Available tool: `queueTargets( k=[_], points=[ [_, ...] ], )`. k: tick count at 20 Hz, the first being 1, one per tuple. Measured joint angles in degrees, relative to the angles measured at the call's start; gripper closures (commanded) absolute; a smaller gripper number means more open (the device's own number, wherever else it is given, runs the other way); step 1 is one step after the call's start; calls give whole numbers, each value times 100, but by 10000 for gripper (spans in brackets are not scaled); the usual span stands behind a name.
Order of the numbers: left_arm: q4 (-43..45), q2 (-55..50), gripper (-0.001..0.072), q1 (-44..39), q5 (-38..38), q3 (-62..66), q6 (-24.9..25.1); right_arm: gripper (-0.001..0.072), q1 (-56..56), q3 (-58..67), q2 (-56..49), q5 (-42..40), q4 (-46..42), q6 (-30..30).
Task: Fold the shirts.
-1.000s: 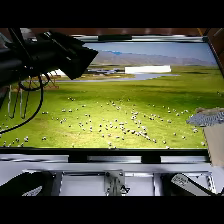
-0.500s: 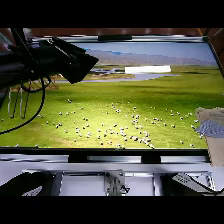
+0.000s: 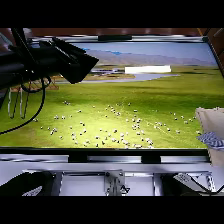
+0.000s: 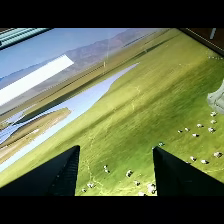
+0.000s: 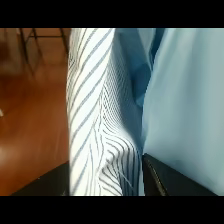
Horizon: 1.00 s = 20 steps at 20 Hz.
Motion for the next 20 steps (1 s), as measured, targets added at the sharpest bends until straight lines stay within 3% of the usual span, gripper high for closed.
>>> queueTargets(
  k=[4, 12, 18, 19, 20],
  points=[
    [76, -63, 169, 0, 0, -9, 0, 243, -33, 2, 407, 640, 446, -245],
    [129, -352, 169, 0, 4, -17, 0, 278, 256, 2, 866, 3012, 1427, -450],
    [205, -400, 170, 0, 7, -17, 0, 277, 1862, -162, 942, 3847, 1379, 155],
    [223, -409, 195, 4, 0, -17, 0, 277, 2229, -293, 944, 3875, 1377, 326],
    [262, -422, 319, 4, -17, -17, 0, 278, 2588, -452, 944, 3871, 1368, 476]
  ],
)
